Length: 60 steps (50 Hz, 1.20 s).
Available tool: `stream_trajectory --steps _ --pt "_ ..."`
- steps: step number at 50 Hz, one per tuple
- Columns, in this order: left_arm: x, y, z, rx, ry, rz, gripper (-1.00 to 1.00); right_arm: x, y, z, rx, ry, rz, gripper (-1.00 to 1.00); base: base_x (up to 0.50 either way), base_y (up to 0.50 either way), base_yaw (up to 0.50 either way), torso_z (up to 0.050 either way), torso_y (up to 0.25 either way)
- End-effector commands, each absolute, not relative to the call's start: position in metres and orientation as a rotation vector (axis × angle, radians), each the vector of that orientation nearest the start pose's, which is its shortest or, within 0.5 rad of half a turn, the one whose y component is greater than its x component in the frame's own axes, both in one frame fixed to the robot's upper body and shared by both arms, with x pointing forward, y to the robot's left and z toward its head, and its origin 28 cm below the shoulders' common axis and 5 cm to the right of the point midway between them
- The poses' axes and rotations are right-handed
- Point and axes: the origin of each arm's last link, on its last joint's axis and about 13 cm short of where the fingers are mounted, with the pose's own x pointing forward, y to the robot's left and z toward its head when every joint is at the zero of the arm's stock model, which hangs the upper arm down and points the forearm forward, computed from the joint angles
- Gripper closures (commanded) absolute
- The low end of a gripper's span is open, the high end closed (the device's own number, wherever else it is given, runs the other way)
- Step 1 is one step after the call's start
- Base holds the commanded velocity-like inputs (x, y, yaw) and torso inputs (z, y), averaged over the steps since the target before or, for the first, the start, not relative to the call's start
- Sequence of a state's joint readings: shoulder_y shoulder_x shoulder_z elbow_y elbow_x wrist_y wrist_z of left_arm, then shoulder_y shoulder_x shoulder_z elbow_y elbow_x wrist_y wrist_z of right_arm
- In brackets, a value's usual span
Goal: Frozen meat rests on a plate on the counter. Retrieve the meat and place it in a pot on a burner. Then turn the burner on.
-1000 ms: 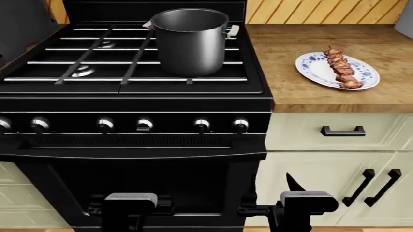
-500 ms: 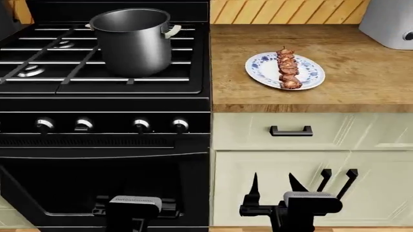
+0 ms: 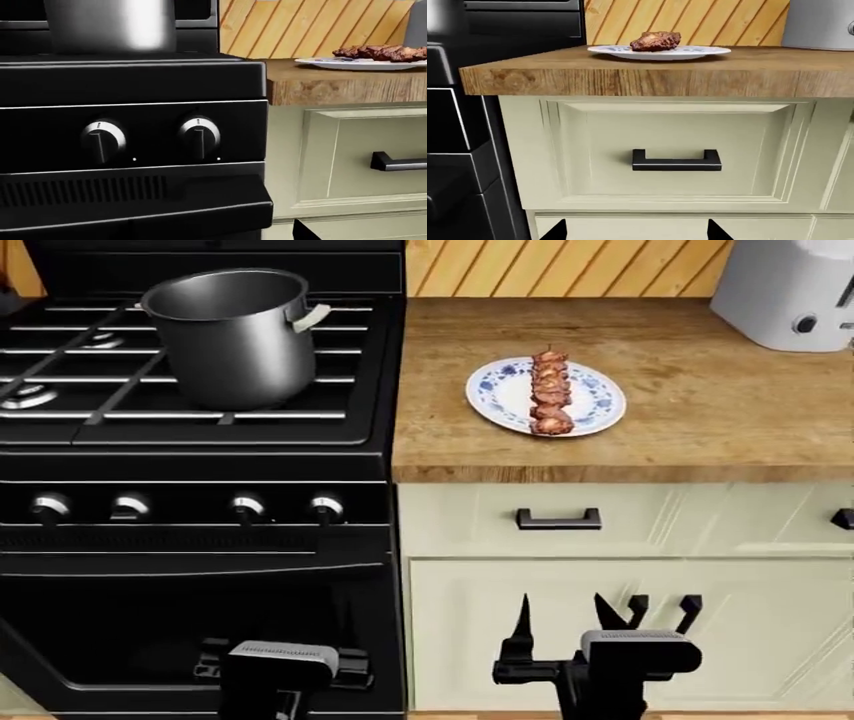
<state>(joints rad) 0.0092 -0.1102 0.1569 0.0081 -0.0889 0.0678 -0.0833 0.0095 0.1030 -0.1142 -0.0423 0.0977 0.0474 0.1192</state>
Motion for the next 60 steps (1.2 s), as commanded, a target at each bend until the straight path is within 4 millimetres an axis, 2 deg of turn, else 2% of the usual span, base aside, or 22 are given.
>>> stream_trajectory --steps 1,5,13,19,23,26,29,37,42,50,57,60 --pt "0.214 0.202 0.055 -0.007 -0.094 -0.068 -1.0 0.222 -0.095 0.058 -0.129 -0.032 -0.066 -1.0 0.0 0.0 0.0 0.05 0.0" --pt "0.22 0.203 0.092 -0.001 -0.178 -0.114 -1.0 0.229 -0.099 0.099 -0.188 -0.123 -0.061 -1.0 0.0 0.0 0.0 0.05 0.0" --pt "0.235 0.209 0.144 -0.011 -0.256 -0.265 -1.0 0.24 -0.103 0.152 -0.171 -0.125 0.059 -1.0 0.0 0.0 0.0 0.05 0.0" --pt "0.246 0.21 0.174 -0.042 -0.251 -0.342 -1.0 0.243 -0.104 0.194 -0.122 -0.174 0.179 -1.0 0.0 0.0 0.0 0.05 0.0" --pt "0.25 0.214 0.191 -0.044 -0.295 -0.346 -1.0 0.242 -0.105 0.213 -0.123 -0.179 0.23 -1.0 0.0 0.0 0.0 0.05 0.0" --pt "0.247 0.215 0.202 -0.013 -0.319 -0.4 -1.0 0.242 -0.105 0.23 -0.006 -0.13 0.267 -1.0 0.0 0.0 0.0 0.05 0.0" --pt "0.246 0.217 0.213 0.023 -0.355 -0.409 -1.0 0.239 -0.105 0.245 -0.072 -0.123 0.283 -1.0 0.0 0.0 0.0 0.05 0.0" --pt "0.239 0.222 0.238 0.041 -0.483 -0.391 -1.0 0.232 -0.114 0.273 -0.281 -0.153 0.226 -1.0 0.0 0.0 0.0 0.027 0.0" --pt "0.243 0.224 0.242 0.02 -0.522 -0.35 -1.0 0.226 -0.118 0.283 -0.252 -0.154 0.228 -1.0 0.0 0.0 0.0 0.0 0.0" --pt "0.241 0.225 0.247 0.029 -0.536 -0.363 -1.0 0.224 -0.12 0.28 -0.215 -0.123 0.23 -1.0 0.01 0.0 0.0 0.0 0.0" --pt "0.239 0.225 0.251 0.041 -0.555 -0.373 -1.0 0.225 -0.119 0.285 -0.193 -0.125 0.197 -1.0 0.47 0.0 0.0 0.0 0.0" --pt "0.242 0.225 0.259 0.039 -0.566 -0.377 -1.0 0.226 -0.119 0.283 -0.174 -0.113 0.187 -1.0 0.5 0.0 0.0 0.0 0.0"
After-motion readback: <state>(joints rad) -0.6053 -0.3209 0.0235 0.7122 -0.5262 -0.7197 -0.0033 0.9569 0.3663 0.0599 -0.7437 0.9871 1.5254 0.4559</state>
